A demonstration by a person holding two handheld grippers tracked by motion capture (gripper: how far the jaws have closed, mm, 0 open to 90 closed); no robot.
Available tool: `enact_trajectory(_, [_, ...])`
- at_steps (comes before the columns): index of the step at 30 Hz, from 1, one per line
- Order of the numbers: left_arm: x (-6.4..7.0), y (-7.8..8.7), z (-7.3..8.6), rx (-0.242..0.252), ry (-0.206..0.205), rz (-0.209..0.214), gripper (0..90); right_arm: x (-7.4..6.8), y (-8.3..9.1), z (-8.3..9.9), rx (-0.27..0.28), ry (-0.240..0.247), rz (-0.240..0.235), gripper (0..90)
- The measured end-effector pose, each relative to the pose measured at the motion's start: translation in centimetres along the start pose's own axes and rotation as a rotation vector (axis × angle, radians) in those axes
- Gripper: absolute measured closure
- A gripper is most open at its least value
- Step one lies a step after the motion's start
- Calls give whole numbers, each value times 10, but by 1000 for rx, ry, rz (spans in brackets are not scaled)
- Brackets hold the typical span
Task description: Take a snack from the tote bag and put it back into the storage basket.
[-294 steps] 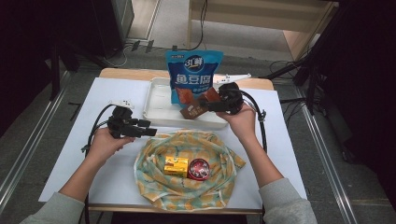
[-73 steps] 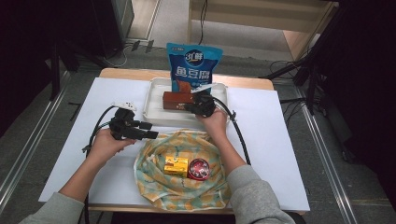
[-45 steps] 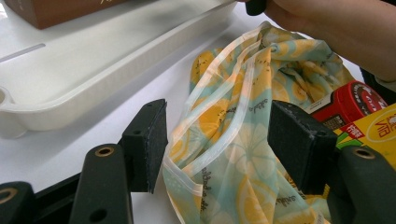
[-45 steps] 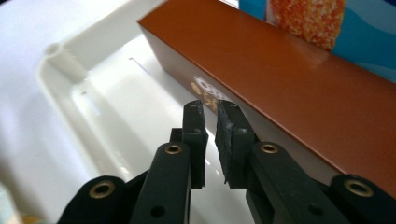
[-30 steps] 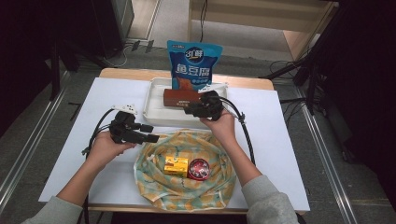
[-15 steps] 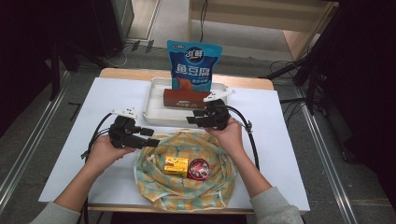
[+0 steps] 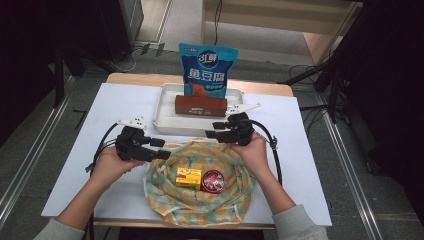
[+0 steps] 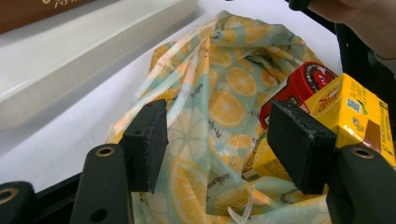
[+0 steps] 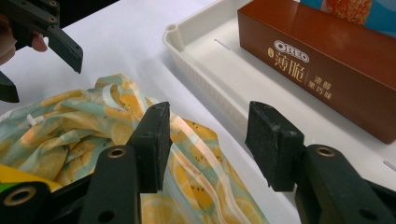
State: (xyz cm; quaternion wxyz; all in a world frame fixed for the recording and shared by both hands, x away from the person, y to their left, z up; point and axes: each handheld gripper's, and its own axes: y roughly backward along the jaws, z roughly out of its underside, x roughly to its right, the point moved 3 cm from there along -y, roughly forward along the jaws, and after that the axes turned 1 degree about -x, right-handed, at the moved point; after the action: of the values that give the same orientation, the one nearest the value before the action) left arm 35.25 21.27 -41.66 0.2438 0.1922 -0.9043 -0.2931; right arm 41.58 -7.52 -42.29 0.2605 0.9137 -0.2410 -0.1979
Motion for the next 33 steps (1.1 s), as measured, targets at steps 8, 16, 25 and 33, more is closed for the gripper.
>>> enact_trajectory(8, [9,-1,-1,0,-19,0,391,0,2,4,-14,7,5,470])
enact_trajectory(16, [16,0,-3,0,-37,0,390,2,-1,5,-20,15,8,415])
enact_trajectory(25, [24,-2,-6,6,-57,12,390,4,-4,7,-40,17,16,394])
enact_trajectory(33, [36,-4,-8,3,-81,25,391,4,-3,7,-40,14,22,392])
